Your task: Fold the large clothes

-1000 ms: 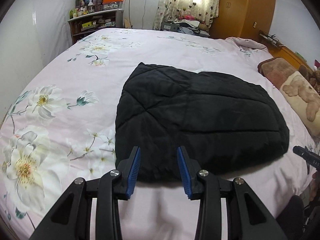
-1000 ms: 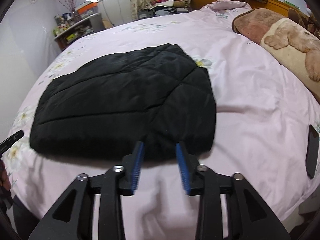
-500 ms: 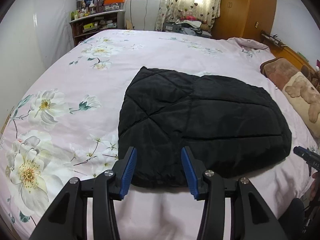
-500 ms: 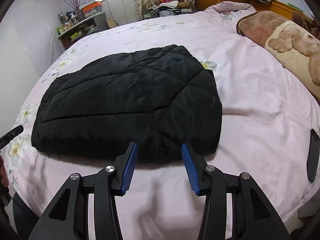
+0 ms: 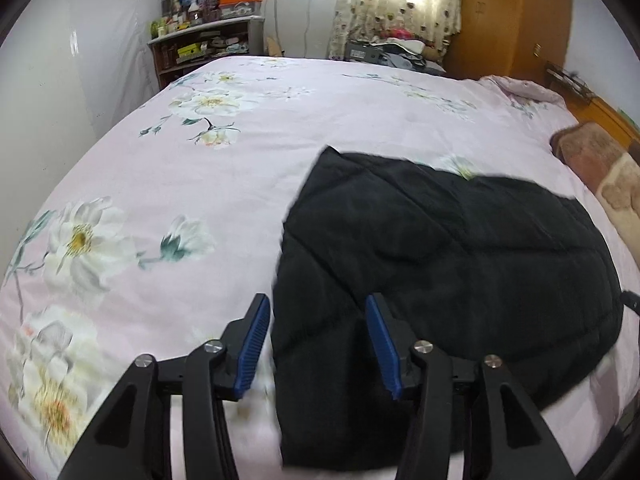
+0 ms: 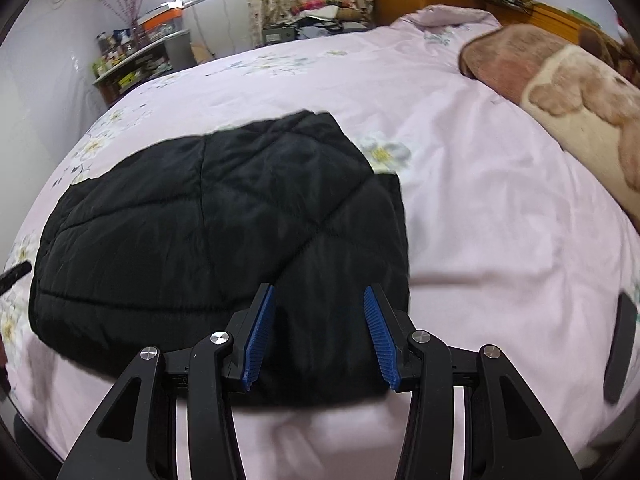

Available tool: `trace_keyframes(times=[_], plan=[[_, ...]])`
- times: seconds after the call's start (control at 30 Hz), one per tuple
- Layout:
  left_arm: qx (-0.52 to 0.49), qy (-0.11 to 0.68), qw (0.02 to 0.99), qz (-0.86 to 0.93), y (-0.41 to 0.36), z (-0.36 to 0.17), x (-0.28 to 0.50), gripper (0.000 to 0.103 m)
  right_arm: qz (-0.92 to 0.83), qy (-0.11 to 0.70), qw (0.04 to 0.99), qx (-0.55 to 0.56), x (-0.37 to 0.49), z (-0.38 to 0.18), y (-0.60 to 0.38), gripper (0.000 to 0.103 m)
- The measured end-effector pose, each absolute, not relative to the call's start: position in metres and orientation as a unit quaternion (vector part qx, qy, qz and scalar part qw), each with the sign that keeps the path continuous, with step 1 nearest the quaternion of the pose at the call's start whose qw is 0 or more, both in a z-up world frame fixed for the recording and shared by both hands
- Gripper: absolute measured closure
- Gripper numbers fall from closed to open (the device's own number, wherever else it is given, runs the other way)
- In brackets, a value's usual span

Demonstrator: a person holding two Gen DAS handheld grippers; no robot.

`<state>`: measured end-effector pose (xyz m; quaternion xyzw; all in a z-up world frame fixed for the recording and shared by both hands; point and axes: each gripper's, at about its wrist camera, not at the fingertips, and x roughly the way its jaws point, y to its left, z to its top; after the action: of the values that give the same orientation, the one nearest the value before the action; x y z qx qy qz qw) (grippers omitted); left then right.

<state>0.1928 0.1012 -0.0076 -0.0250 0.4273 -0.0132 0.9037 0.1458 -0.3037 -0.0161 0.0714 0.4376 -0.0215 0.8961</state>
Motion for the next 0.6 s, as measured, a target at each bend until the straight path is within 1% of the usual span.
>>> trace_keyframes(times=[0.1,0.13,0.17,0.23,0.27,0.33,0.4,0.47,0.6], plan=[[-0.05,0.441,0.896,-0.011,0.111,-0.015,0.227,0.046,-0.021,0.439,0.894,0.084,0.169,-0.017,-0.314,0.054],[-0.056,0.443,0.895,-0.014,0.112,-0.017,0.236,0.046,-0.025,0.441,0.892,0.093,0.179,-0.019,-0.319,0.048],[-0.064,0.446,0.893,-0.025,0.11,-0.019,0.244,0.046,-0.036,0.439,0.892,0.1,0.183,-0.02,-0.322,0.046],[-0.067,0.448,0.89,-0.057,0.098,-0.023,0.254,0.046,-0.043,0.448,0.887,0.108,0.194,-0.028,-0.329,0.046],[-0.058,0.448,0.89,-0.065,0.089,-0.026,0.256,0.043,-0.058,0.459,0.88,0.111,0.197,-0.034,-0.333,0.046],[-0.036,0.44,0.895,-0.067,0.074,-0.031,0.259,0.042,-0.066,0.471,0.87,0.132,0.196,-0.047,-0.341,0.046],[-0.051,0.44,0.894,-0.071,0.074,-0.034,0.263,0.04,-0.07,0.473,0.868,0.136,0.19,-0.056,-0.345,0.045],[-0.06,0.443,0.892,-0.073,0.079,-0.033,0.262,0.04,-0.069,0.472,0.868,0.139,0.187,-0.056,-0.346,0.045],[-0.071,0.427,0.898,-0.077,0.095,-0.013,0.244,0.04,-0.066,0.464,0.873,0.134,0.181,-0.04,-0.344,0.045]])
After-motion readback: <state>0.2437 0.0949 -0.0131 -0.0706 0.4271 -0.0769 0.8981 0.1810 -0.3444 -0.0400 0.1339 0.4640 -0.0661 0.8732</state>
